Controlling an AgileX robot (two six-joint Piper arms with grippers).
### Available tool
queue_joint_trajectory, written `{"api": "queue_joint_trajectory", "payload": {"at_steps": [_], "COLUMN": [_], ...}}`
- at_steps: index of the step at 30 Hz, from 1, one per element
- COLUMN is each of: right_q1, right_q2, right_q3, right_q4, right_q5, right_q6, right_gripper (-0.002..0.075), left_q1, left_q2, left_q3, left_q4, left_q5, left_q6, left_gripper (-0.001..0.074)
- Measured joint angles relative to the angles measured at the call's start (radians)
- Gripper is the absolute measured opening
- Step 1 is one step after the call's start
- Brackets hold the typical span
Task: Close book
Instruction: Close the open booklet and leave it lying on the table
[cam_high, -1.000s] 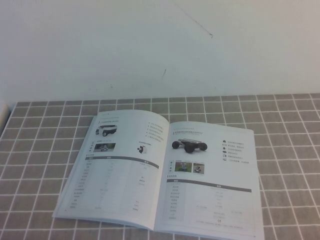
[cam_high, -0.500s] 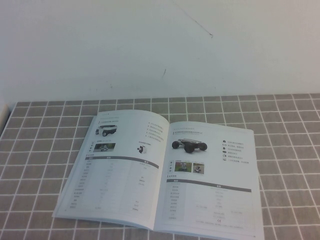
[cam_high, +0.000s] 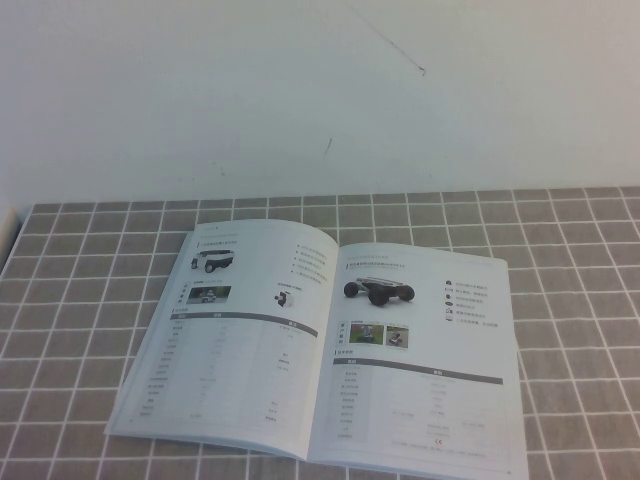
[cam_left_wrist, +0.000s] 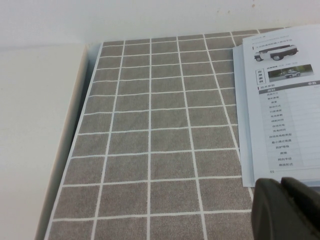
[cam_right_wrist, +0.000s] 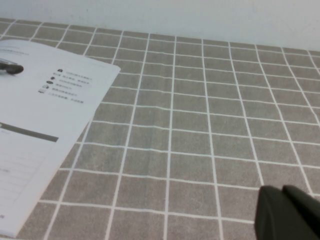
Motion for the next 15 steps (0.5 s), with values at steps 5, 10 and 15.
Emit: {"api": "queue_joint_trajectory", "payload": {"at_steps": [5,10,15], "right_q1": [0.0,0.0,0.0], "right_q2": [0.0,0.0,0.0], "right_q3": [0.0,0.0,0.0], "right_q4": [0.0,0.0,0.0], "right_q5": [0.0,0.0,0.0], "right_q6": [0.0,0.0,0.0], "right_gripper": [-0.0003,-0.0003,-0.0003], "left_q1": [0.0,0.0,0.0], "left_q2": [0.0,0.0,0.0], "left_q3": [0.0,0.0,0.0], "left_q4": [0.0,0.0,0.0], "left_q5": [0.0,0.0,0.0], "left_q6": [0.0,0.0,0.0], "left_gripper": [-0.0004,-0.0004,-0.0004]}}
